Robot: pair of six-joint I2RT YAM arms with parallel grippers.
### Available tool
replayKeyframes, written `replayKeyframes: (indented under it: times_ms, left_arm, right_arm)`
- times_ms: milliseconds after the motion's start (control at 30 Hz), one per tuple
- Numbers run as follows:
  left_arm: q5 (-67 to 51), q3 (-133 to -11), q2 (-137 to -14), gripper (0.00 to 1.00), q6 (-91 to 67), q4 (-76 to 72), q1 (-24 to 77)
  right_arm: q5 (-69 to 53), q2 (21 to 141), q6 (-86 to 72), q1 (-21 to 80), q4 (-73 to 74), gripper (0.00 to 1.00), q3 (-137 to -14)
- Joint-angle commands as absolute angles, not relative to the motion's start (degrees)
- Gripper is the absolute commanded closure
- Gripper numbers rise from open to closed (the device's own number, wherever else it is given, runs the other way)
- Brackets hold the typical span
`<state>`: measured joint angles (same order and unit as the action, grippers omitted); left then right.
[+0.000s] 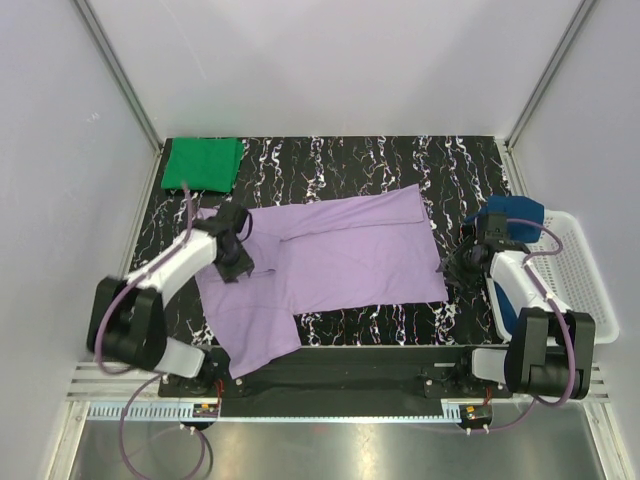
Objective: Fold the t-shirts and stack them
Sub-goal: Fold the tshirt
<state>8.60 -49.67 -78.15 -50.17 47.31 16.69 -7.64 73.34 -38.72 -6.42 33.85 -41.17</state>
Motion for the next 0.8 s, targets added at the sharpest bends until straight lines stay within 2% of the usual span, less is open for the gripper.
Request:
replayKeyframes:
  times_ms: [0,100,300,367,467,767]
  left_arm:
    - [12.9,-58.3,-85.8,0.62,-45.3,42.6,15.9]
    - [14.2,-64.0,-89.8,0.62,-43.9,42.6,13.9]
    - [14.2,-75.5,-102.6,0.47,-42.6,47.8,10.3]
    - [14.9,-79.3,-107.4,0.4,-43.4,50.2,9.8]
    - [15.6,-82.1,-110.9,0.36,-44.4,49.9,9.8]
    - [11.6,-90.6,-121.5,0.36,-44.5,45.4,7.0]
  right_arm:
    - [-4.5,77.4,-36.4,-7.1,36.9,0.55,-39.9]
    - [-4.2,78.8,-33.6,-4.6,39.1,0.52,-43.1]
    - [-2.7,81.6,-33.0,5.3,42.4,0.42,-50.4]
    - [-2.4,81.6,-32.7,5.9,43.6,0.39,-52.7]
    - [-2.0,81.0,-30.7,6.0,43.9,0.38,-55.1]
    - [-4.0,81.4,-29.8,6.0,45.4,0.37,-56.7]
